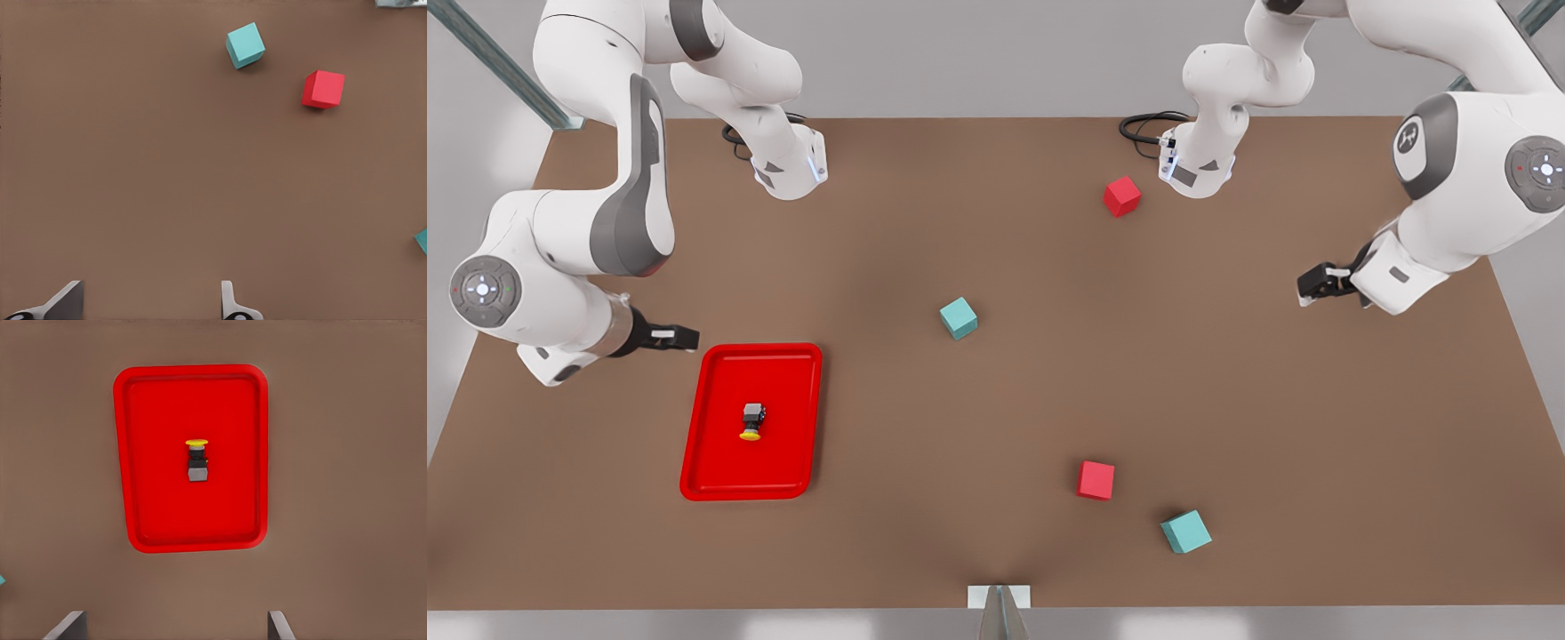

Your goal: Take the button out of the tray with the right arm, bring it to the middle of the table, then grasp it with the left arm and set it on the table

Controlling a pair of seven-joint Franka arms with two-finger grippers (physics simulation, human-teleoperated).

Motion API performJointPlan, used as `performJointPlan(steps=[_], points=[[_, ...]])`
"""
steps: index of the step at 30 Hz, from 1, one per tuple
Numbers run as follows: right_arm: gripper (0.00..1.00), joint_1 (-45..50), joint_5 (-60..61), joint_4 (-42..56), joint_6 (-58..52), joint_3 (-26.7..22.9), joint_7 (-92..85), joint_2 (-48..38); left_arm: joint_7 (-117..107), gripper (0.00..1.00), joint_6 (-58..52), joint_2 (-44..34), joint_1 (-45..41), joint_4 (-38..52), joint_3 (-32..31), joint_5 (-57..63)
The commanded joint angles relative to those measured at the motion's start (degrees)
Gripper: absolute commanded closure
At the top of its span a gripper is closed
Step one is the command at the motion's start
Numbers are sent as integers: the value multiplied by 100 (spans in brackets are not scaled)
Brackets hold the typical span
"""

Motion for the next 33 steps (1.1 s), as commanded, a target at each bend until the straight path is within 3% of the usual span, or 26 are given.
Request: performJointPlan(steps=[1, 5, 8, 10, 14, 22, 33], points=[[0, -3, 50, 6, 141, -1, 107, -4, -51, 0, 288, 1, 8, 2, 2, 29], [0, 76, 234, -20, 53, 17, 81, 48, -25, 0, 288, 273, -36, 29, 11, 21], [0, 41, 225, -64, 141, 17, 186, 759, -34, 0, 393, 519, -45, 46, 11, 21], [0, 49, 217, -222, 632, 17, 107, 1243, -34, 0, 429, 546, -53, 46, 11, 3], [0, 93, 226, -2094, 3471, 26, -148, 1279, -34, 0, 499, 590, -141, 46, 11, 12], [0, 41, 85, -2191, 5264, 26, -358, 1815, -25, 0, 508, 634, -141, 37, 11, -6], [0, -12, 76, -2420, 5485, 26, -429, 1903, -34, 0, 517, 704, -150, 37, 2, 3]])
